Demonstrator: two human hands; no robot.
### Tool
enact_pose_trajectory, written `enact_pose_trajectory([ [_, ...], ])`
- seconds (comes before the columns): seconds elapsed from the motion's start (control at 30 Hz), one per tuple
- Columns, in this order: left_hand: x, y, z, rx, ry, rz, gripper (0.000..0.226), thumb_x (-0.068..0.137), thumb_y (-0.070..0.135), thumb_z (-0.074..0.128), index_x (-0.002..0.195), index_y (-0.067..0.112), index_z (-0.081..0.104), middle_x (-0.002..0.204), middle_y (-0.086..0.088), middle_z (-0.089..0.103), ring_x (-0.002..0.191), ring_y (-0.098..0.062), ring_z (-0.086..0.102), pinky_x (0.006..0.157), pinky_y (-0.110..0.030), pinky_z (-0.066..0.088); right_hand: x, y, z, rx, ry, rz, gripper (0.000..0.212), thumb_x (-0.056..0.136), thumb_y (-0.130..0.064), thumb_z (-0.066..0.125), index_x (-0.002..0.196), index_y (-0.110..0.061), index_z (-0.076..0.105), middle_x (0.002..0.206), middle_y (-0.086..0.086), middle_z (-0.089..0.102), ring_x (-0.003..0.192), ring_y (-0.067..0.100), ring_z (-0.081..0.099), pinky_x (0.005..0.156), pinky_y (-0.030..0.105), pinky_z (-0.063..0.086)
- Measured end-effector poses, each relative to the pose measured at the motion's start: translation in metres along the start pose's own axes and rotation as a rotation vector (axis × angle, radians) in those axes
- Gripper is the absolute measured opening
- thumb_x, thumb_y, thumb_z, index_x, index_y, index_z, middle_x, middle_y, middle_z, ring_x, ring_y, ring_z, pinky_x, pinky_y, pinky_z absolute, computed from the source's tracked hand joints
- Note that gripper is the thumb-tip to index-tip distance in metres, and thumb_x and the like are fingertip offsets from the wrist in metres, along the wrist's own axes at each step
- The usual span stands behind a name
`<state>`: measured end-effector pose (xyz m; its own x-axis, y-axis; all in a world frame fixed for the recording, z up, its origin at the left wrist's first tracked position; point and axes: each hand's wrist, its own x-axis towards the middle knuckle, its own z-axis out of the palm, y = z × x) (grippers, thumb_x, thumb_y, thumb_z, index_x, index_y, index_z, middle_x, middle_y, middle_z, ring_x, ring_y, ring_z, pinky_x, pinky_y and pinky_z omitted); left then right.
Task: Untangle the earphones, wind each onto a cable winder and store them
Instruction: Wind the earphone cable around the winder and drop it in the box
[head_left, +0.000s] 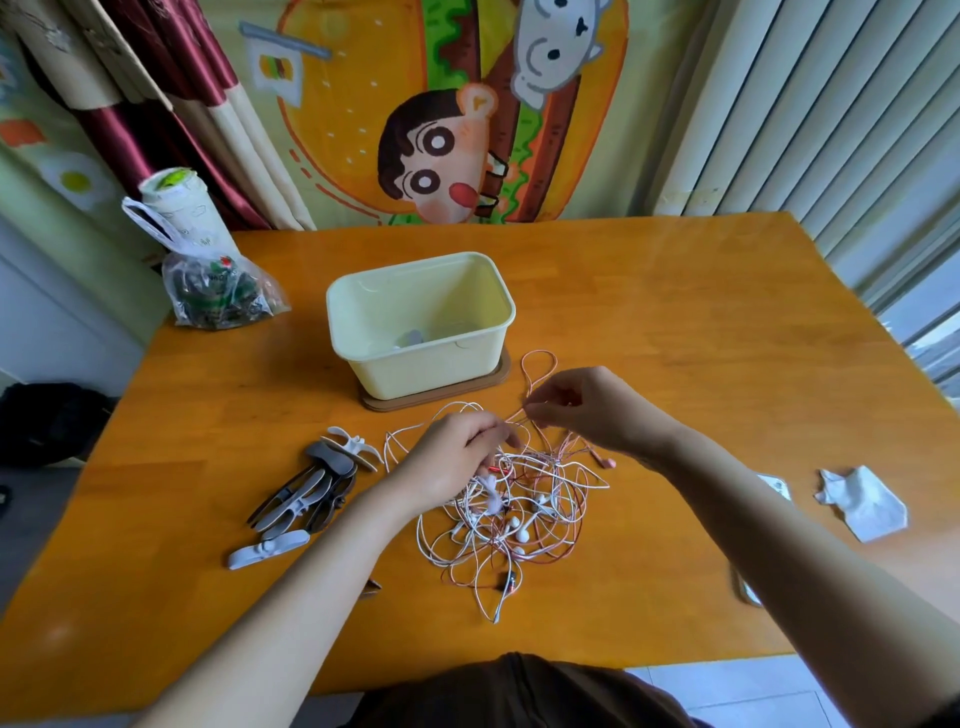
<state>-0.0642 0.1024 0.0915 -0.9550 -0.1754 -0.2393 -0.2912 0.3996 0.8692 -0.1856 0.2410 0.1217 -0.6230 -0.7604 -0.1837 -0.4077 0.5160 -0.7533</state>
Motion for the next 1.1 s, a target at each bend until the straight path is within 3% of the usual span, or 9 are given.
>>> enact_pose_trajectory([
  [0.17, -0.006, -0.022, -0.005, 0.142, -0.053, -0.134, 0.033, 0.103, 0.021, 0.038, 0.089, 0.013, 0.066, 0.061, 0.006, 0.044, 0.053, -0.011, 0.038, 0.056, -0.027, 0.035, -0.001, 0.014, -0.009, -0.135, -0.016, 0.013, 0.011, 0.085, -0.023, 0.068, 0.085, -0.013, 0.073, 0.069, -0.010, 0.064, 0.061, -0.001, 0.055, 0.055, 0.006, 0.040],
  [0.23, -0.007, -0.033, -0.011, 0.180, 0.029, -0.192, 0.033, 0.103, 0.020, 0.037, 0.086, 0.014, 0.064, 0.068, 0.003, 0.051, 0.055, -0.011, 0.042, 0.056, -0.030, 0.040, -0.001, 0.021, -0.011, -0.177, 0.006, 0.027, 0.014, 0.084, -0.027, 0.070, 0.082, -0.014, 0.073, 0.065, -0.012, 0.061, 0.059, -0.001, 0.051, 0.052, 0.008, 0.039],
  [0.33, -0.006, -0.054, -0.021, 0.216, 0.200, -0.301, 0.032, 0.103, 0.019, 0.037, 0.082, 0.020, 0.061, 0.071, 0.000, 0.056, 0.063, -0.020, 0.053, 0.072, -0.041, 0.053, 0.000, 0.034, -0.014, -0.215, 0.069, 0.084, 0.020, 0.082, -0.033, 0.071, 0.081, -0.014, 0.073, 0.070, -0.005, 0.064, 0.062, 0.006, 0.054, 0.051, 0.014, 0.037],
  [0.43, -0.006, -0.059, -0.021, 0.061, 0.284, -0.333, 0.022, 0.101, 0.013, 0.042, 0.113, 0.018, 0.060, 0.065, 0.002, 0.051, 0.060, -0.016, 0.052, 0.072, -0.040, 0.054, 0.001, 0.042, -0.012, -0.251, 0.176, 0.147, 0.020, 0.083, -0.037, 0.070, 0.080, -0.017, 0.069, 0.076, -0.002, 0.064, 0.068, 0.014, 0.056, 0.055, 0.024, 0.038],
  [0.57, -0.004, -0.031, -0.011, -0.091, 0.249, -0.204, 0.048, 0.100, 0.008, 0.042, 0.139, 0.035, 0.039, 0.076, -0.005, 0.055, 0.065, -0.013, 0.053, 0.058, -0.019, 0.046, 0.003, 0.028, 0.010, -0.257, 0.188, 0.080, 0.019, 0.085, -0.035, 0.067, 0.081, -0.017, 0.067, 0.078, -0.002, 0.064, 0.067, 0.014, 0.054, 0.055, 0.024, 0.037],
  [0.73, 0.002, -0.001, 0.009, -0.005, 0.124, -0.010, 0.035, 0.101, 0.010, 0.042, 0.126, 0.029, 0.056, 0.074, 0.002, 0.057, 0.065, -0.009, 0.058, 0.063, -0.027, 0.050, 0.009, 0.010, 0.038, -0.141, 0.137, -0.062, 0.020, 0.088, -0.031, 0.065, 0.084, -0.011, 0.067, 0.073, -0.002, 0.062, 0.060, 0.012, 0.051, 0.053, 0.019, 0.037],
  [0.87, 0.002, -0.004, 0.007, 0.018, 0.140, -0.064, 0.020, 0.100, 0.018, 0.047, 0.094, 0.015, 0.066, 0.065, 0.003, 0.056, 0.054, -0.003, 0.055, 0.065, -0.027, 0.049, 0.007, 0.004, 0.036, -0.065, 0.095, -0.115, 0.017, 0.089, -0.028, 0.063, 0.085, -0.013, 0.068, 0.067, -0.013, 0.058, 0.054, 0.002, 0.050, 0.051, 0.012, 0.038],
  [0.97, -0.002, -0.014, 0.000, 0.003, 0.186, -0.108, 0.023, 0.100, 0.015, 0.046, 0.088, 0.014, 0.066, 0.065, 0.002, 0.055, 0.057, -0.005, 0.053, 0.057, -0.016, 0.043, 0.004, 0.011, 0.029, -0.054, 0.026, -0.102, 0.014, 0.089, -0.031, 0.063, 0.080, -0.020, 0.063, 0.064, -0.016, 0.057, 0.052, -0.002, 0.051, 0.050, 0.010, 0.037],
  [1.1, -0.003, -0.036, -0.020, -0.171, 0.384, -0.254, 0.030, 0.100, 0.010, 0.043, 0.081, 0.019, 0.063, 0.072, -0.002, 0.055, 0.063, -0.013, 0.052, 0.063, -0.024, 0.044, 0.001, 0.040, 0.013, -0.116, -0.021, 0.012, 0.023, 0.090, -0.033, 0.060, 0.071, -0.022, 0.062, 0.056, -0.015, 0.058, 0.047, 0.002, 0.046, 0.046, 0.014, 0.034],
])
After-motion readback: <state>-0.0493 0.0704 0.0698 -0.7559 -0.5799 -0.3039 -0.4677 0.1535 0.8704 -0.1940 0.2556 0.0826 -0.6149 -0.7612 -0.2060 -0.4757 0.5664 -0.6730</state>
